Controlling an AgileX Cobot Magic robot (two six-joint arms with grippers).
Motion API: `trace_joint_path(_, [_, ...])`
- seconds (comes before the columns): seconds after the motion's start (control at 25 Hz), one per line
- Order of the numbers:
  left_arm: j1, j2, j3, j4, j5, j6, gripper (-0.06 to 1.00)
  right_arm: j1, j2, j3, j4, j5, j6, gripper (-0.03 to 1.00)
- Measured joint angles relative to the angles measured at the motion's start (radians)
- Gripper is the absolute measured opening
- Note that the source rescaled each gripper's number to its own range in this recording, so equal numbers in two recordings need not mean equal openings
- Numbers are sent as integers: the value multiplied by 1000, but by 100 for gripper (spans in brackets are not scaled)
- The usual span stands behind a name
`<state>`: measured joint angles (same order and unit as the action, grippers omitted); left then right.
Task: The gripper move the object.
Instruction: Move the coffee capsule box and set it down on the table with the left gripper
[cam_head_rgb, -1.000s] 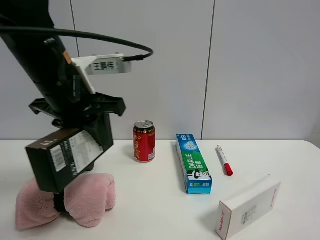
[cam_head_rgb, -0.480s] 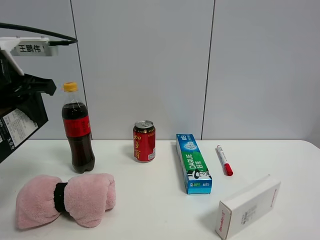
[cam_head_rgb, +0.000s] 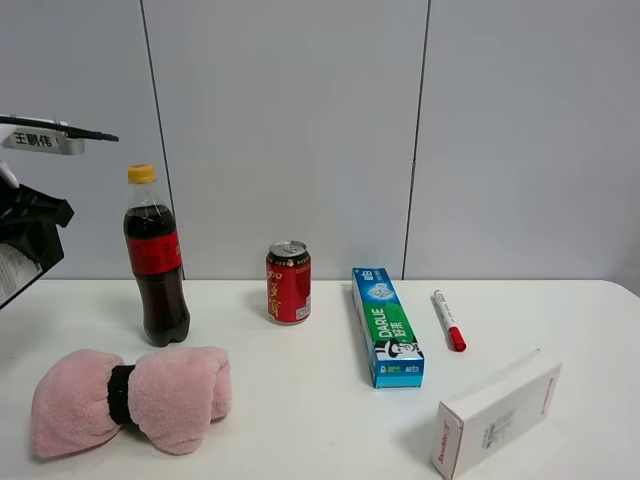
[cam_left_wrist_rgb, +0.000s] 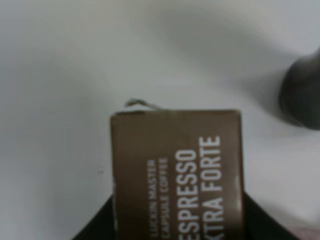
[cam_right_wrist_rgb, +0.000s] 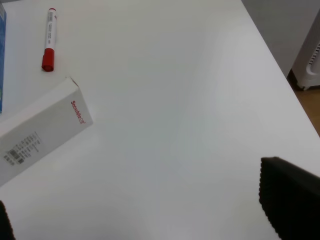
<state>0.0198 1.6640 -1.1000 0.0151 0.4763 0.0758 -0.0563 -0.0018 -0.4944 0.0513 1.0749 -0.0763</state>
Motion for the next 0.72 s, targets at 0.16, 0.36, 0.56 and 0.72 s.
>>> trace_joint_path(0.16, [3,63,2,-15,-73,35,2,0,0,0,0,0,0,100])
trace_joint_path(0.36, [3,94,5,-22,-111,40,2,0,0,0,0,0,0,100])
trace_joint_path(0.56, [-24,99,5,-22,-131,40,2,0,0,0,0,0,0,100])
trace_joint_path(0.72, [-49,116,5,-22,-175,40,2,0,0,0,0,0,0,100])
